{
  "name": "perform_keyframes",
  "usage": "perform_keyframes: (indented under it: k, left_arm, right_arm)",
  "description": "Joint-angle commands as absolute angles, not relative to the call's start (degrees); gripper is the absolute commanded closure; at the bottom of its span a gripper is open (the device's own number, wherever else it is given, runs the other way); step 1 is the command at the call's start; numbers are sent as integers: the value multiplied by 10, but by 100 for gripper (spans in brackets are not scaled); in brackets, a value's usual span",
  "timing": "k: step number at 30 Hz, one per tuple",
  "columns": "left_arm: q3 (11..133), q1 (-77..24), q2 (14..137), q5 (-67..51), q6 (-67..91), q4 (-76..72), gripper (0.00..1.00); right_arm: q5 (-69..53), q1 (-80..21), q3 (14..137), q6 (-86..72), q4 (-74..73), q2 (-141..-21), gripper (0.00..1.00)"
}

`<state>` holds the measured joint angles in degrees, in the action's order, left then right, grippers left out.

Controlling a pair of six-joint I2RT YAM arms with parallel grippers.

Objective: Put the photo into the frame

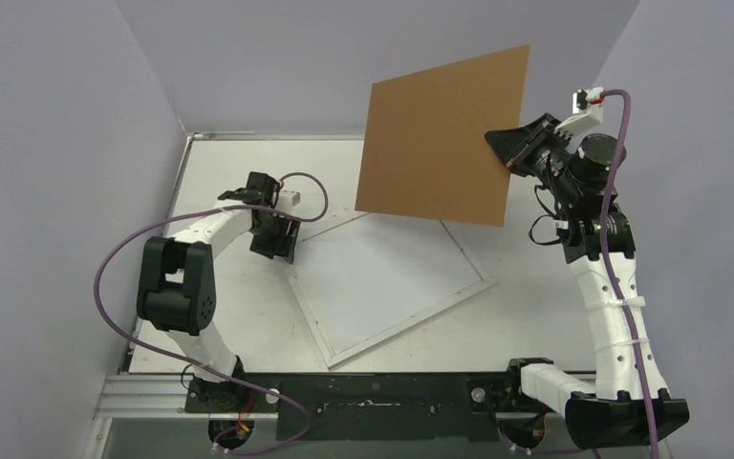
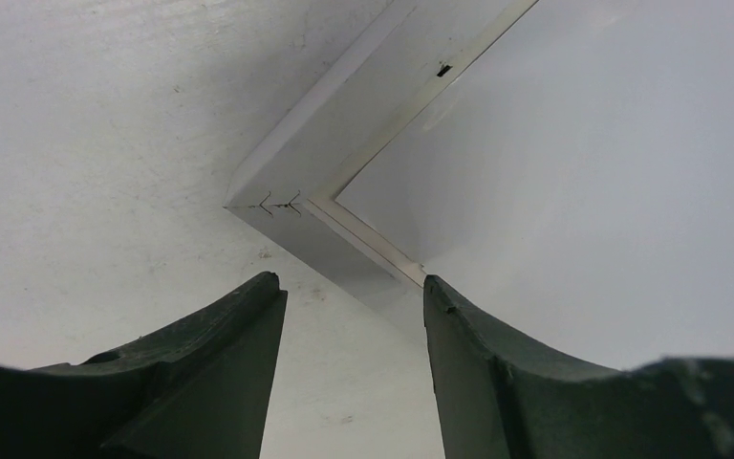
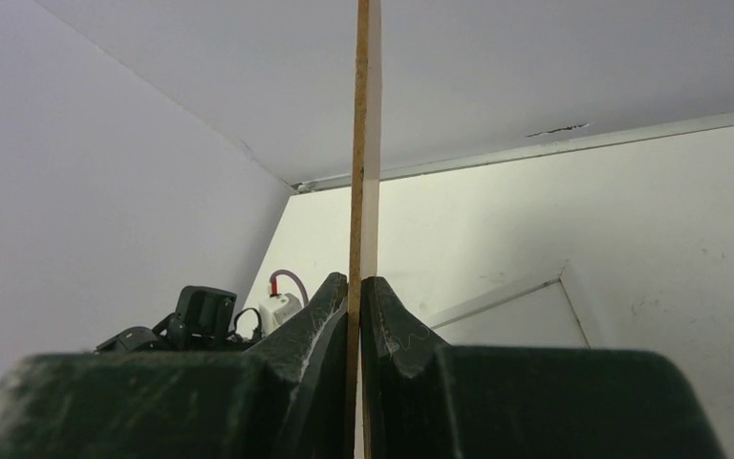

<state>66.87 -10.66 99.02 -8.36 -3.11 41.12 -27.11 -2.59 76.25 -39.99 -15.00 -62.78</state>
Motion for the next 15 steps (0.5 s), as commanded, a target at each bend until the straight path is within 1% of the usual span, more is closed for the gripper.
perform_keyframes:
  k: [1, 6, 15]
  left_arm:
    - [663, -108, 996, -93, -11, 394, 47]
    - [664, -108, 1007, -92, -8, 391, 50]
    - [674, -100, 1038, -72, -8, 372, 63]
  right_arm:
    - [-280, -22, 776, -421, -63, -614, 95]
    - [-282, -22, 772, -423, -62, -613, 95]
    - [-287, -22, 772, -428, -58, -612, 95]
